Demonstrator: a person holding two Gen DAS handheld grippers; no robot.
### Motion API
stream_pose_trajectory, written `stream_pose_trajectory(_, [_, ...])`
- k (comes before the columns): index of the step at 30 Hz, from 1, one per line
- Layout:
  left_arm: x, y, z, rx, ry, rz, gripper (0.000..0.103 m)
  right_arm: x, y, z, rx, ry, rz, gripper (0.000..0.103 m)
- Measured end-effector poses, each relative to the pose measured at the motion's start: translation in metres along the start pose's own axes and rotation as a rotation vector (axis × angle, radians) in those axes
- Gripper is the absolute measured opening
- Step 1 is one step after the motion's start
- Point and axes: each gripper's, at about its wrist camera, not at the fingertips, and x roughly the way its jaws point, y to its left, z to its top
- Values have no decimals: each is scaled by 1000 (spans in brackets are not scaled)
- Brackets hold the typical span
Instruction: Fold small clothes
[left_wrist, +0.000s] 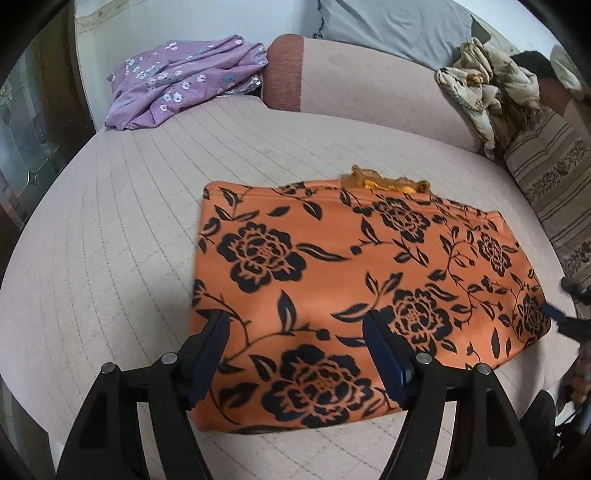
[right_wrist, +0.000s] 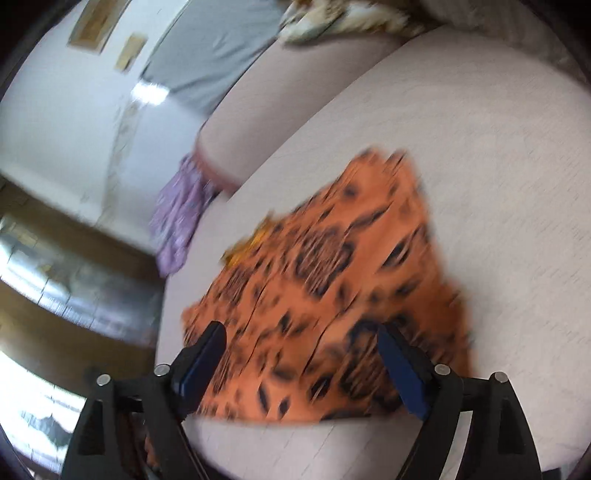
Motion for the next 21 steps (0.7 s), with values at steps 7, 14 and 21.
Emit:
stream_pose_trajectory(7, [-11, 2, -9, -21, -4, 51, 81, -9, -11, -8, 78, -45, -81, 85])
stream_pose_trajectory(14, [-11, 0, -10, -22, 0, 47, 81, 24, -11, 9, 54, -3, -96, 87])
stream_pose_trajectory(21, [-1, 0, -12, -30, 18, 52, 81, -17, -23, -10, 127, -96, -130, 84])
